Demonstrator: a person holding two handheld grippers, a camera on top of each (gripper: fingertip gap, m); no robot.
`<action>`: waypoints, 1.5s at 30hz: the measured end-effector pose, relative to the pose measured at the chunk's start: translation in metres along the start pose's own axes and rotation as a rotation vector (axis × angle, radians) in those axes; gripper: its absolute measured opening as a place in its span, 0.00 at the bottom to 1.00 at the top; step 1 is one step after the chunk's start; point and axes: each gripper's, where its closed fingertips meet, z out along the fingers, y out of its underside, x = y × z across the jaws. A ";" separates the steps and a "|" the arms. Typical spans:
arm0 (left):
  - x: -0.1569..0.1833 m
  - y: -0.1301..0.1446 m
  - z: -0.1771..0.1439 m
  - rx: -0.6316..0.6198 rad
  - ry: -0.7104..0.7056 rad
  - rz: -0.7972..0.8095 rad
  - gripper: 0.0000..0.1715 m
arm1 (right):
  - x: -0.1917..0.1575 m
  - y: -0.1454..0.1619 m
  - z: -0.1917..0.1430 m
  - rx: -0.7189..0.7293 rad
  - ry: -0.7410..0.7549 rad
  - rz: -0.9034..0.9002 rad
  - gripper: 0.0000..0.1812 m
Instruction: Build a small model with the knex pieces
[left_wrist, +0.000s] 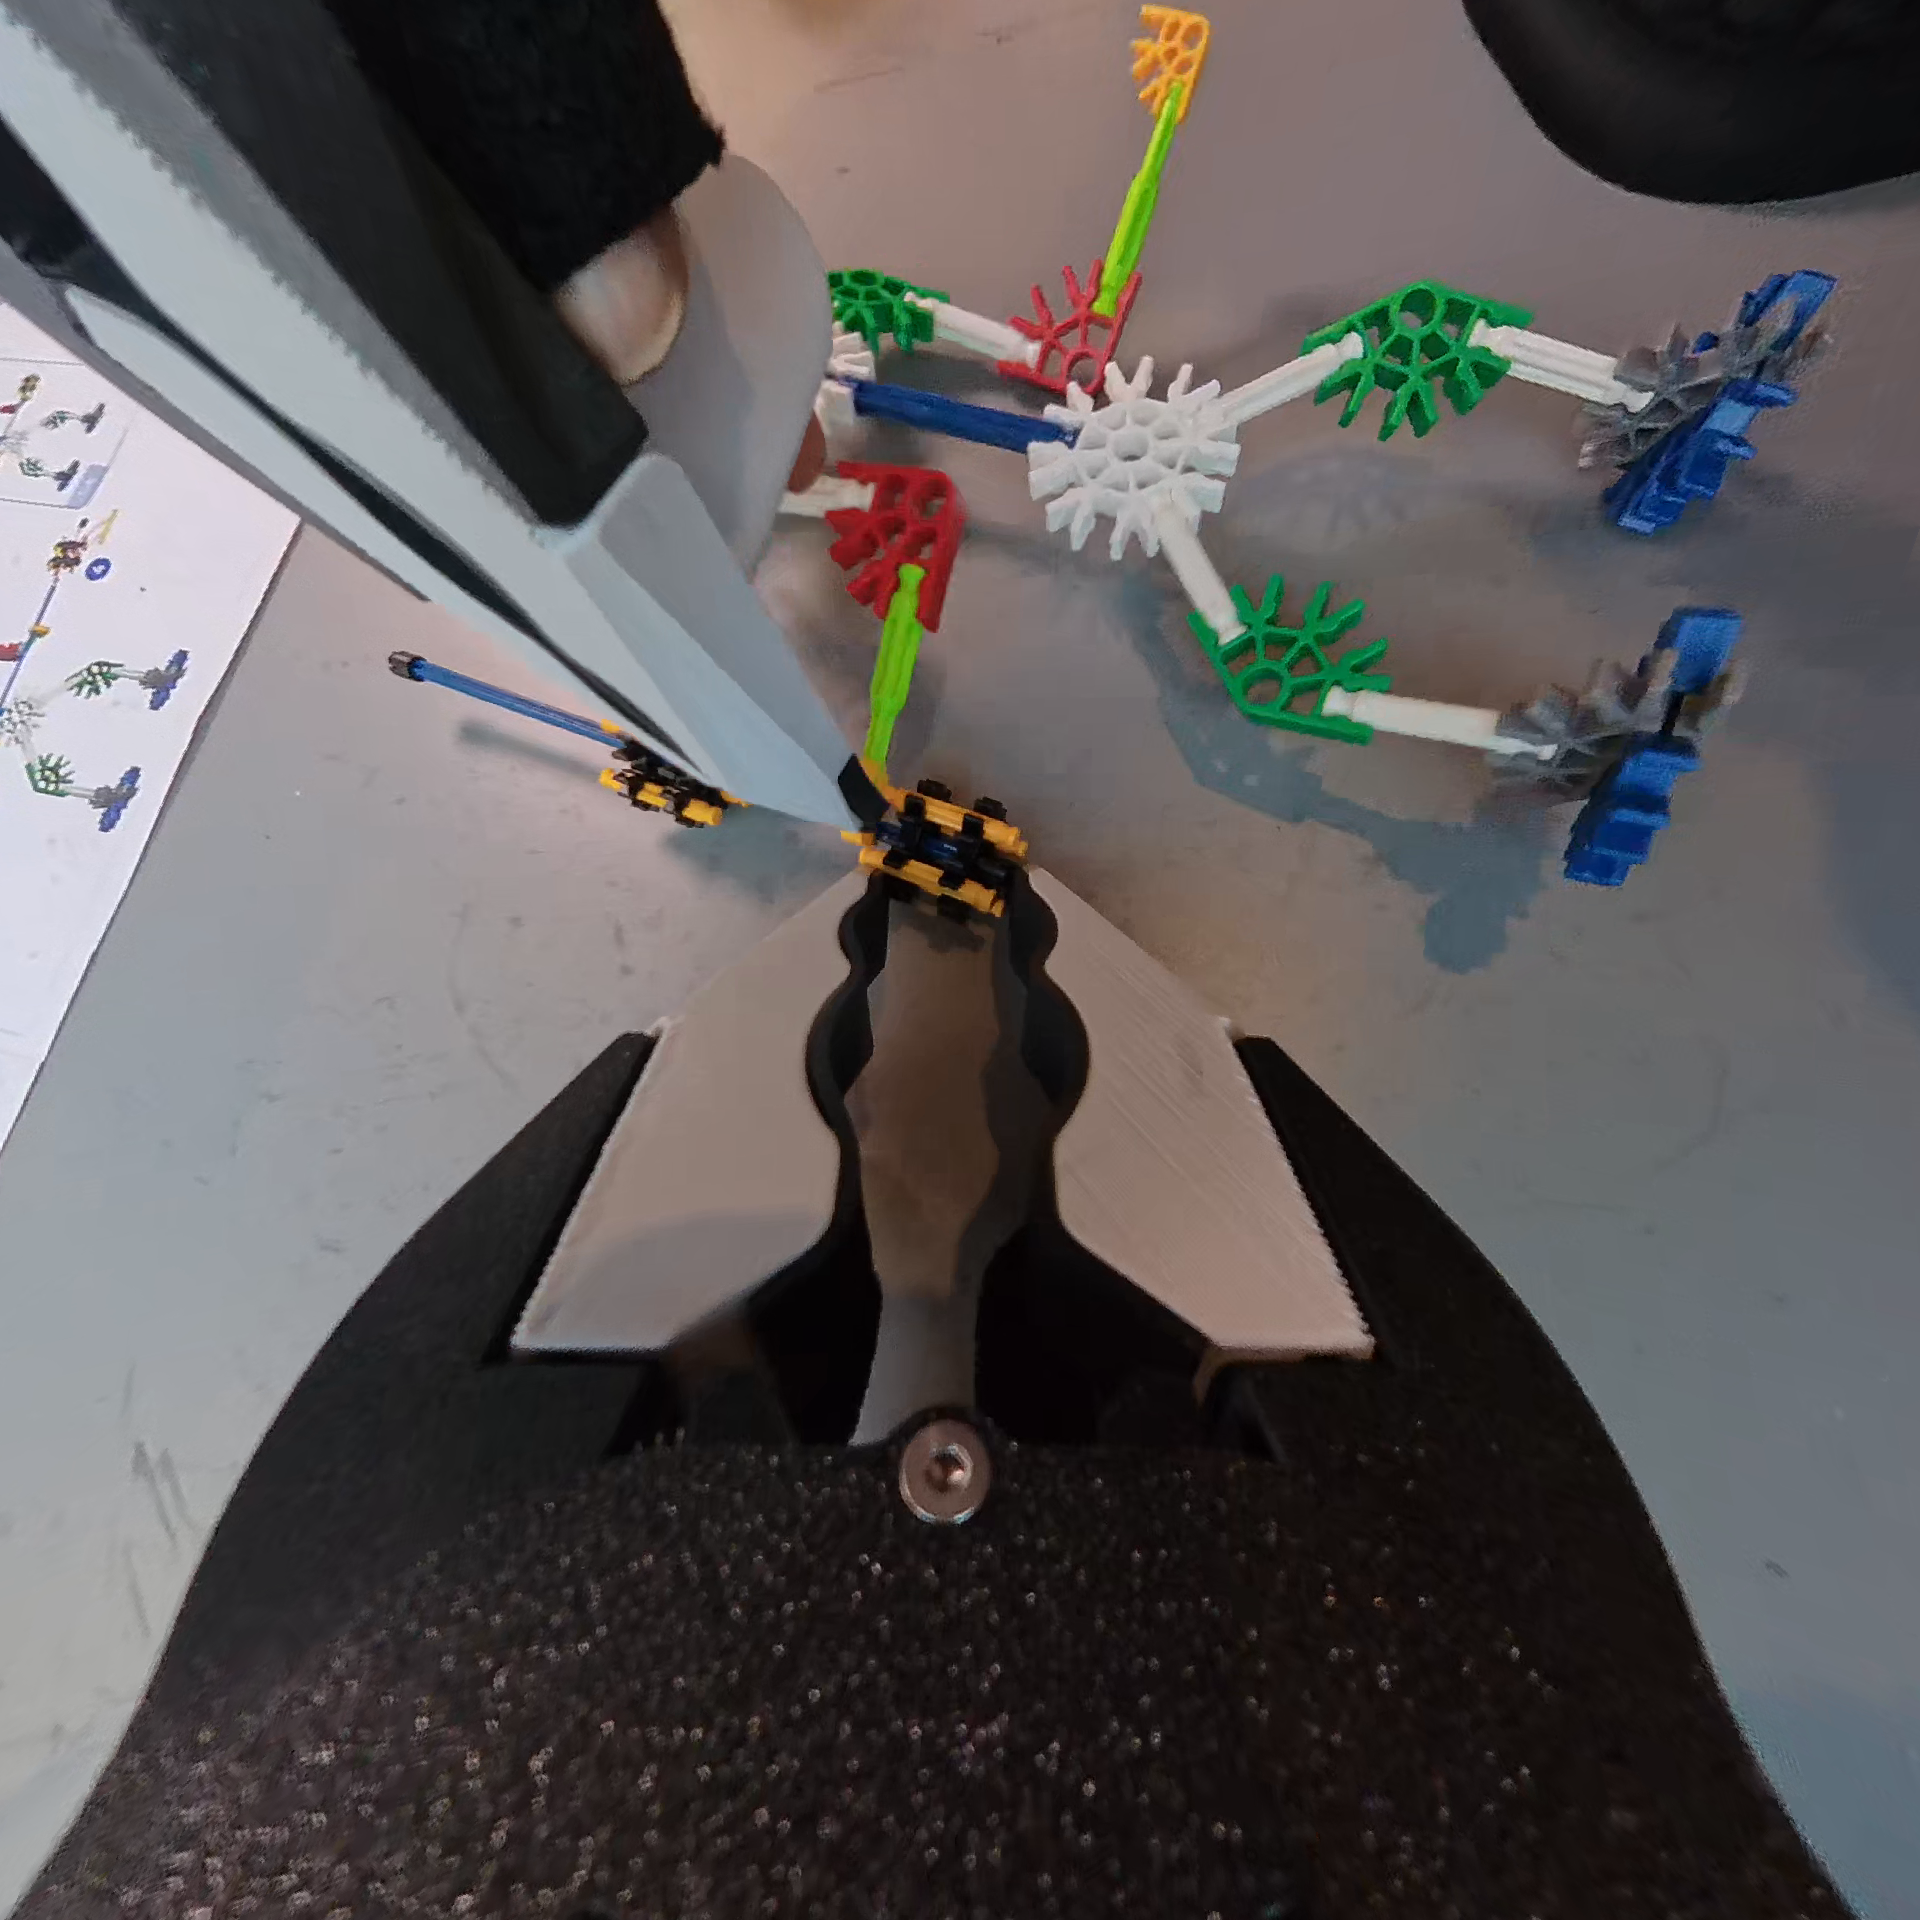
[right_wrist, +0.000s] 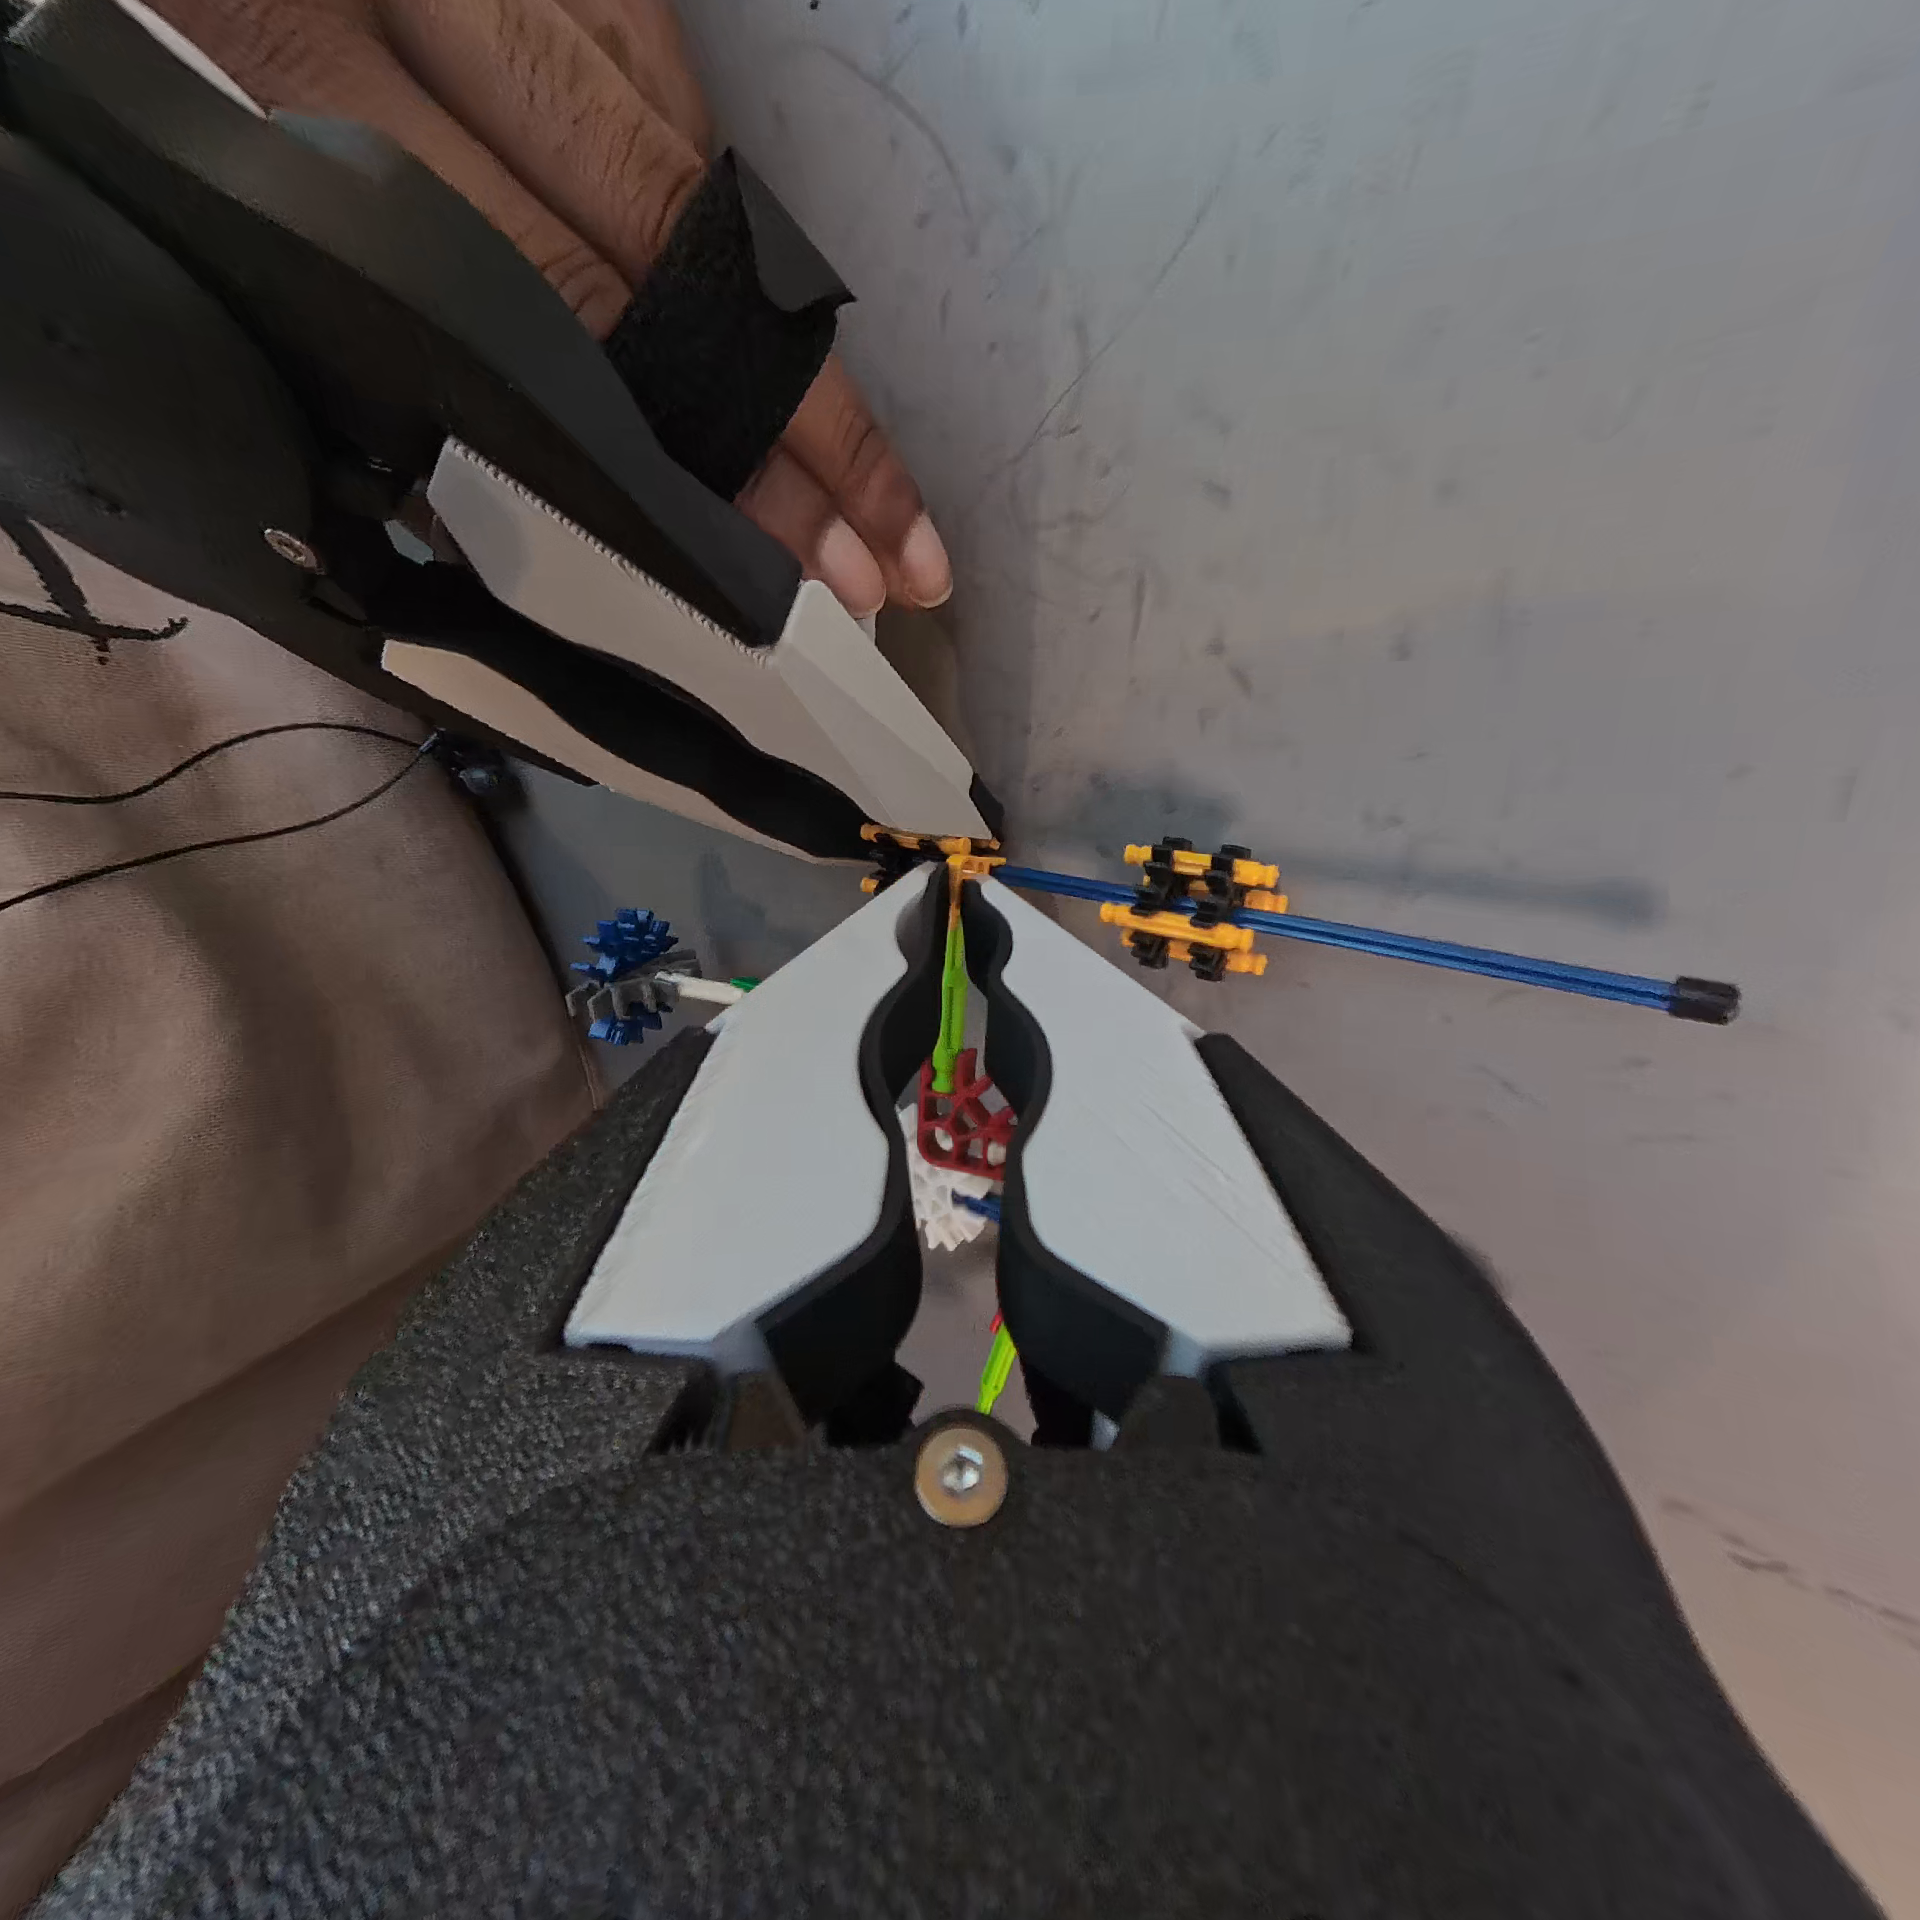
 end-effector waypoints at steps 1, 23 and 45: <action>0.000 0.000 0.000 -0.001 0.000 0.004 0.13 | 0.000 0.000 0.000 -0.019 0.000 0.001 0.00; -0.002 -0.001 0.001 0.000 -0.022 -0.015 0.11 | 0.003 0.009 0.000 0.018 0.013 -0.013 0.00; -0.002 0.000 0.002 0.007 -0.004 -0.068 0.11 | 0.004 0.002 -0.006 0.010 0.289 -0.216 0.03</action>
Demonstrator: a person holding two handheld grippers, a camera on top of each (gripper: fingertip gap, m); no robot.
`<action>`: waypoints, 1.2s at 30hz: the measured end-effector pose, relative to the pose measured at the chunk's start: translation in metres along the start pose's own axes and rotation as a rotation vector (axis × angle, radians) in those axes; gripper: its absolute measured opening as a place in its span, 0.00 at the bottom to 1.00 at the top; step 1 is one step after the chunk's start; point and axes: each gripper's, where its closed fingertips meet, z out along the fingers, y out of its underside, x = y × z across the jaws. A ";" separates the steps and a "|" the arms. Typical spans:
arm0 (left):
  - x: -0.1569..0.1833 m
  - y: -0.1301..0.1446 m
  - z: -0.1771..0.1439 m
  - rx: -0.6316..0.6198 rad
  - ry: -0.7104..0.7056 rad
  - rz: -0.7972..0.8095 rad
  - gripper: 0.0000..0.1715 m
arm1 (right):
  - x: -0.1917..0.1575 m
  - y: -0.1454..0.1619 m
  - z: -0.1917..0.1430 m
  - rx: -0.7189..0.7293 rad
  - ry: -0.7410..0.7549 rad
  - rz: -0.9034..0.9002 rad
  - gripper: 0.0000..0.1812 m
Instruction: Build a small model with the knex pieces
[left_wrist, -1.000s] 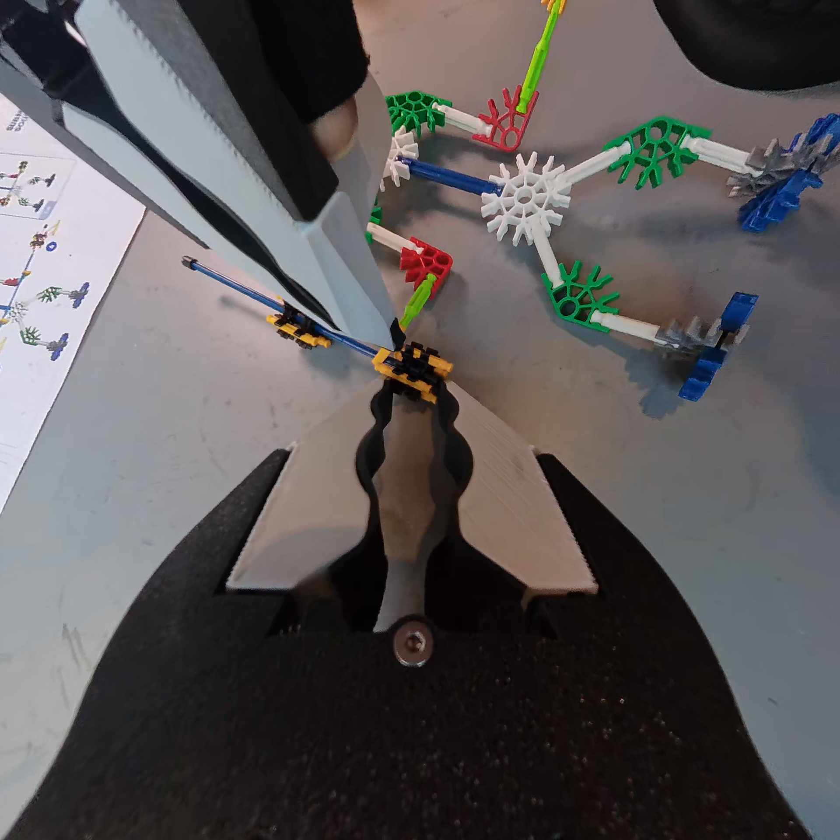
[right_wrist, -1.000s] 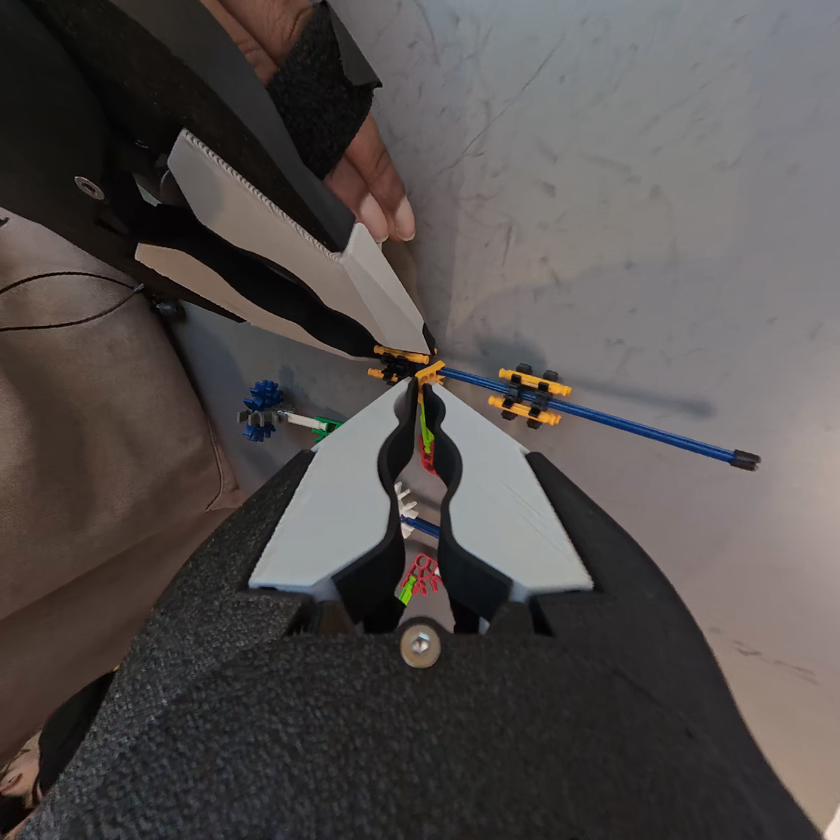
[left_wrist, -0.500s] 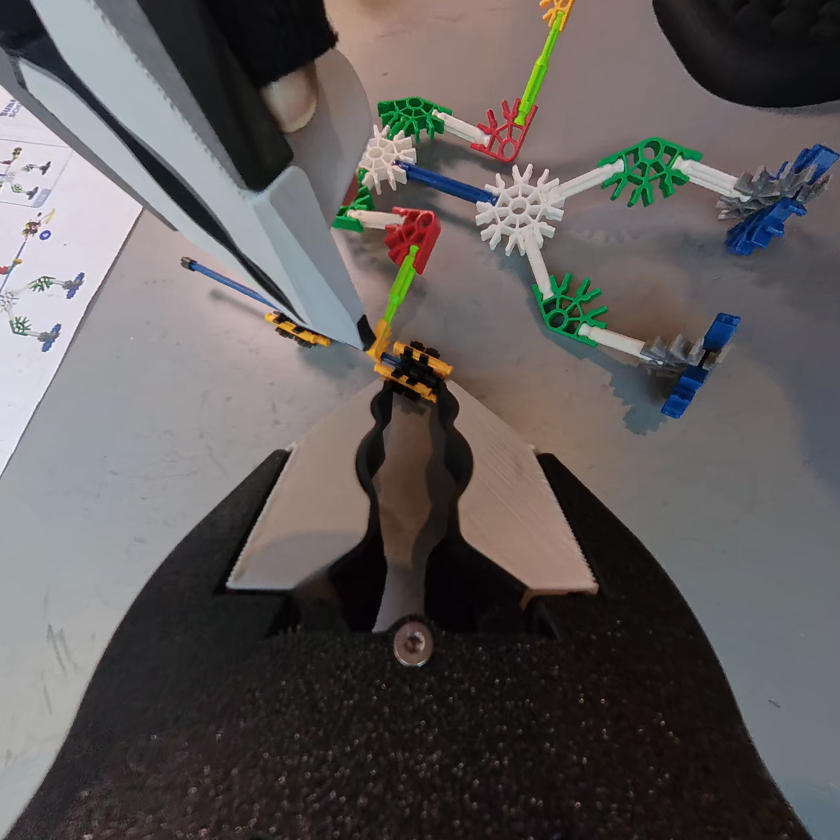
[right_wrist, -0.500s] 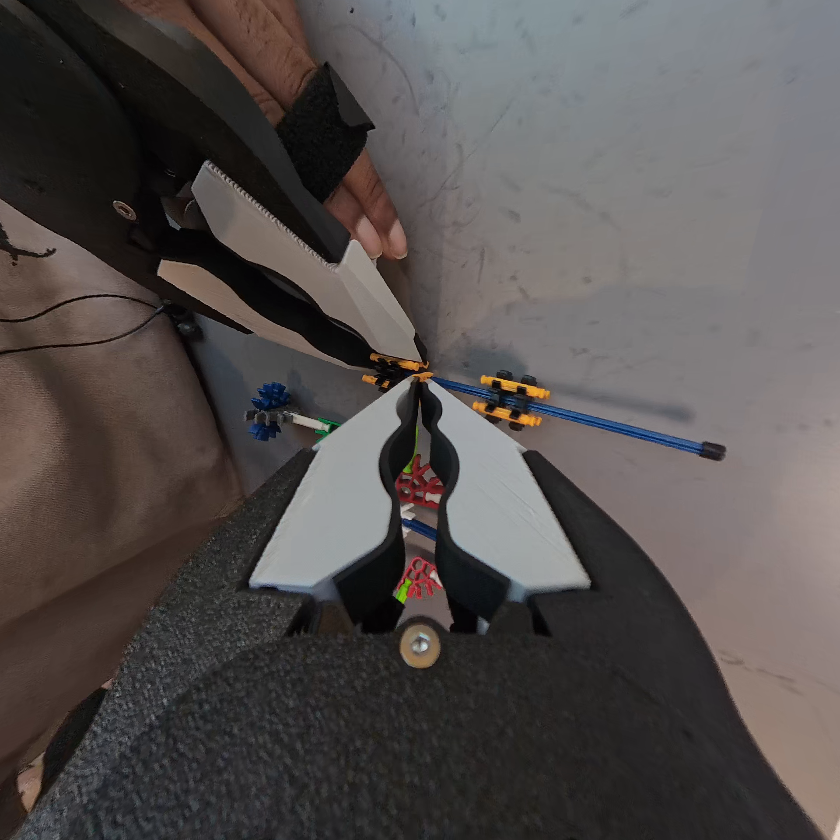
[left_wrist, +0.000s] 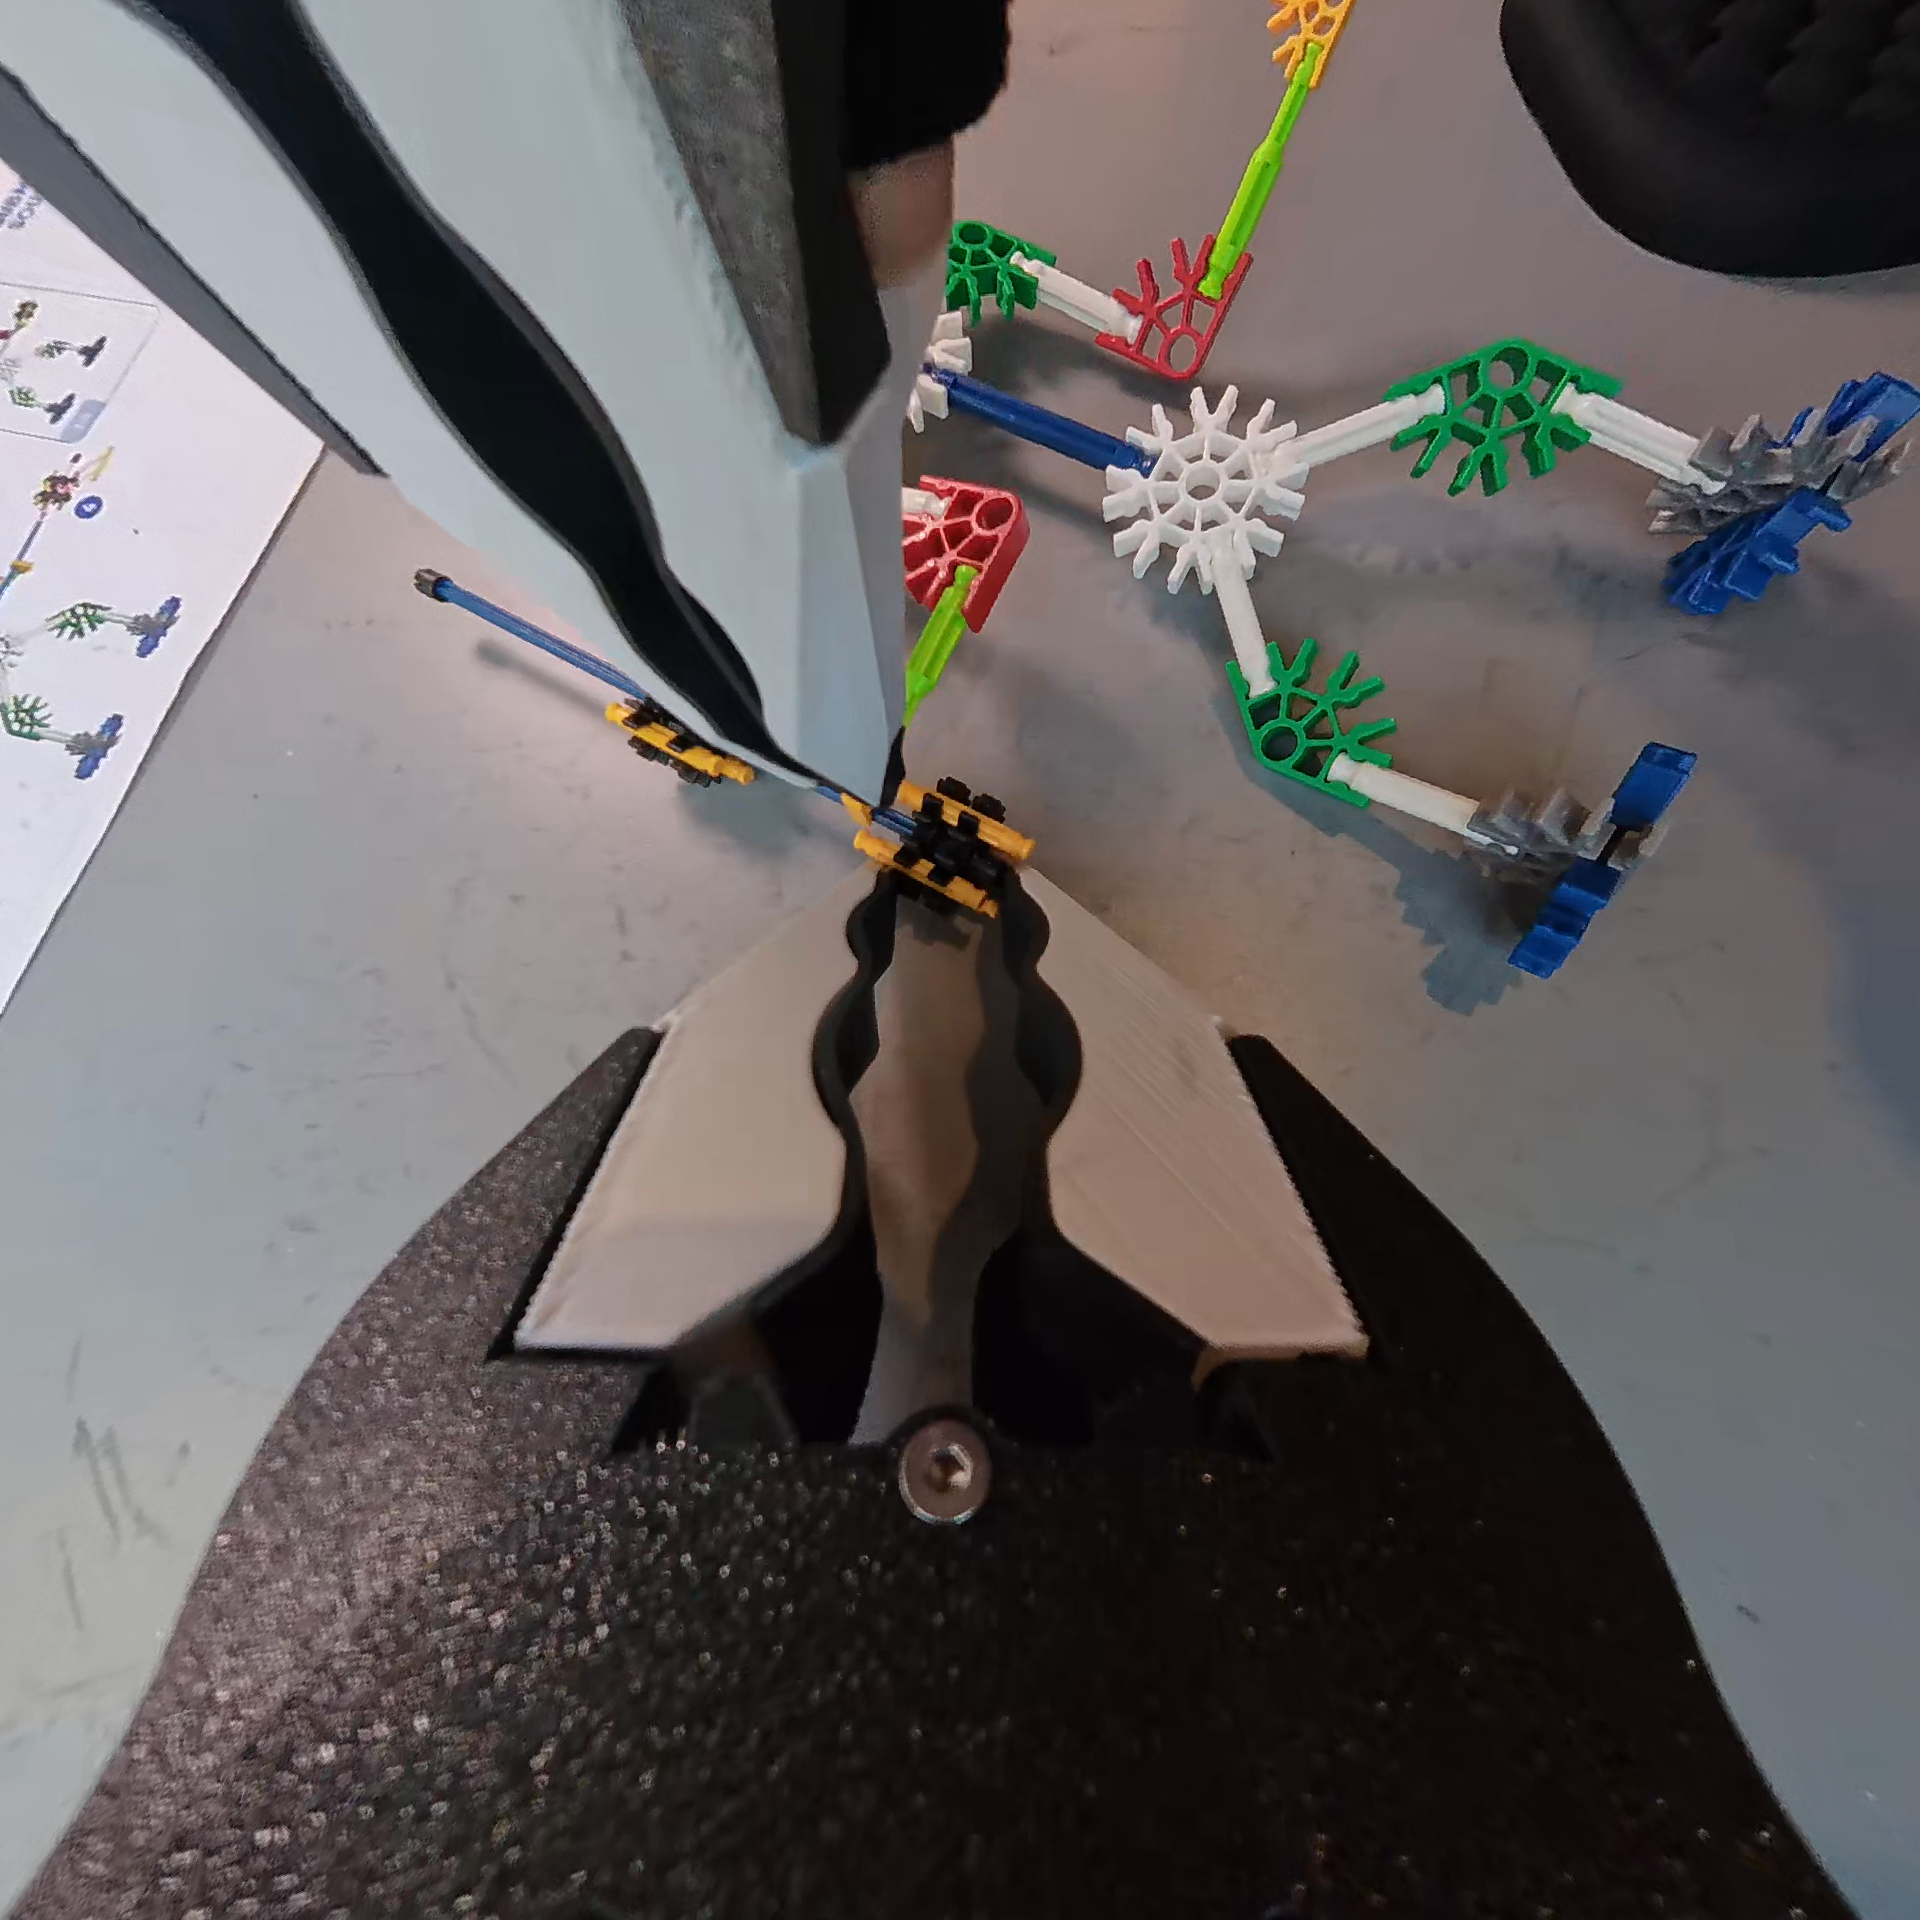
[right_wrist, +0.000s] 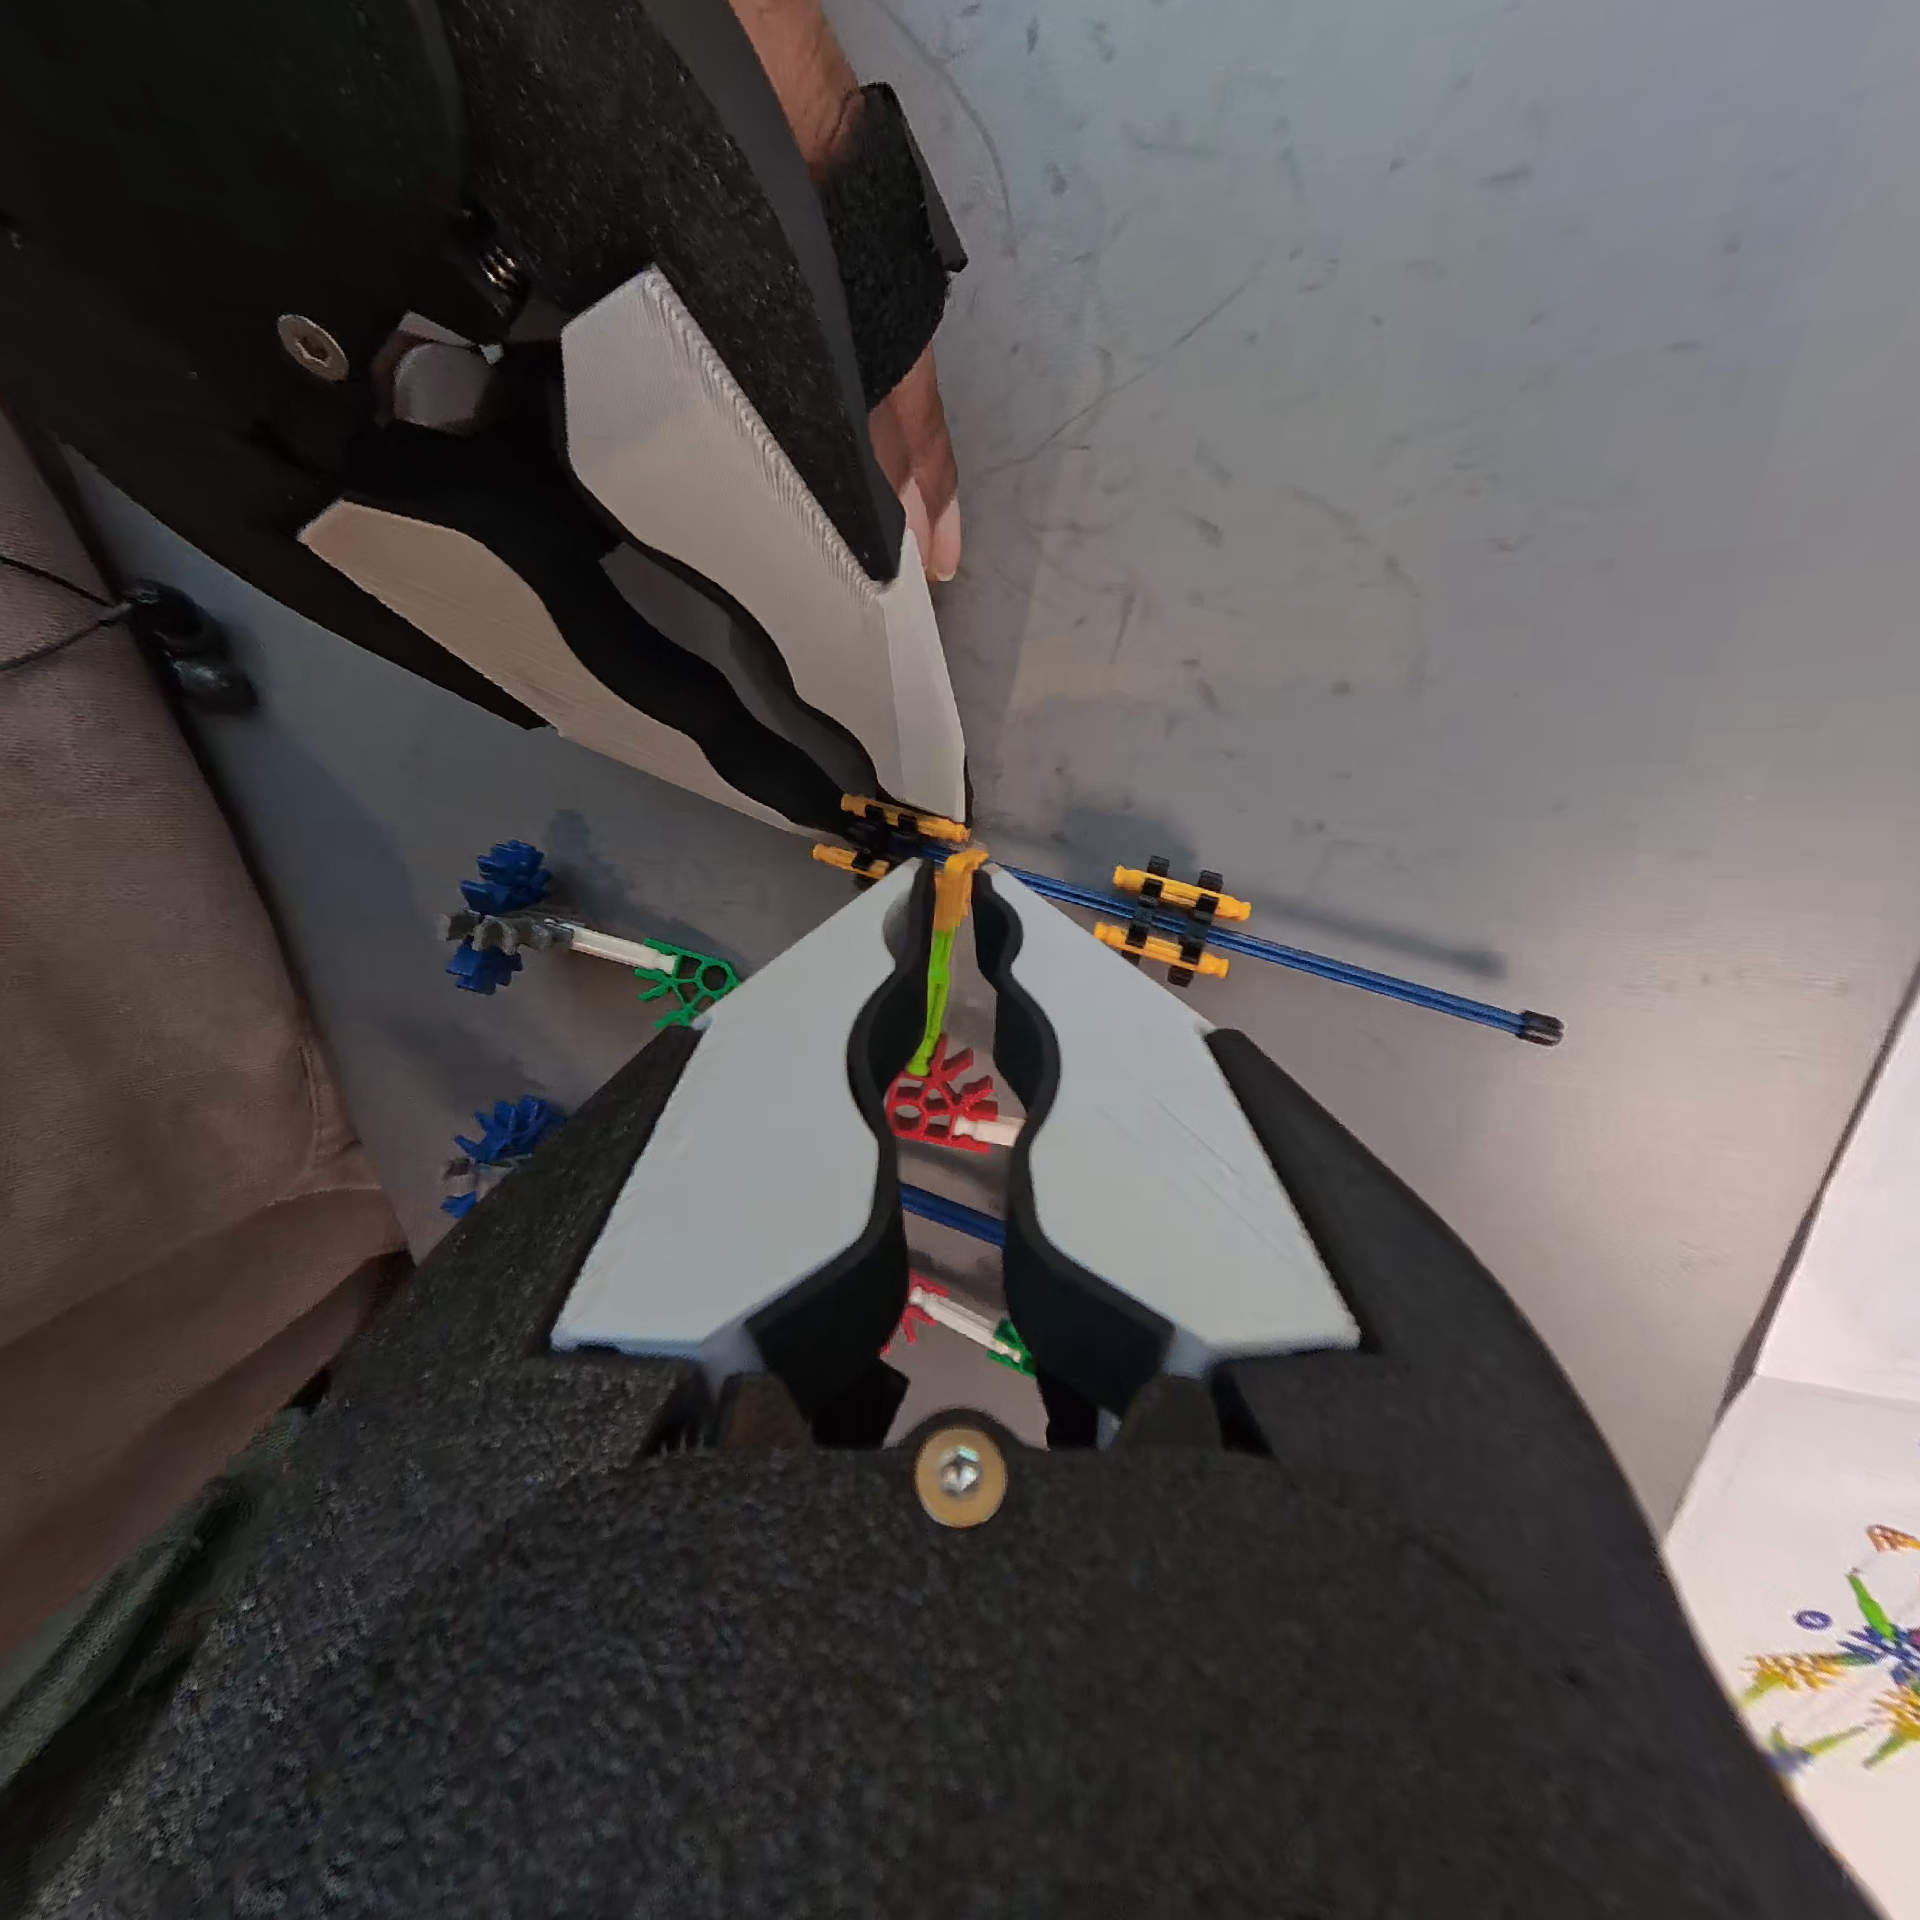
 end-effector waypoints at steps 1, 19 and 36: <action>0.000 0.000 0.000 0.000 -0.001 0.000 0.11 | 0.000 0.002 0.002 -0.021 0.011 -0.019 0.03; 0.001 -0.001 0.001 0.007 -0.019 0.007 0.11 | 0.001 0.002 0.008 0.025 -0.011 0.017 0.01; -0.002 -0.001 -0.001 0.010 -0.058 0.032 0.12 | -0.006 0.010 -0.013 0.241 0.083 0.044 0.08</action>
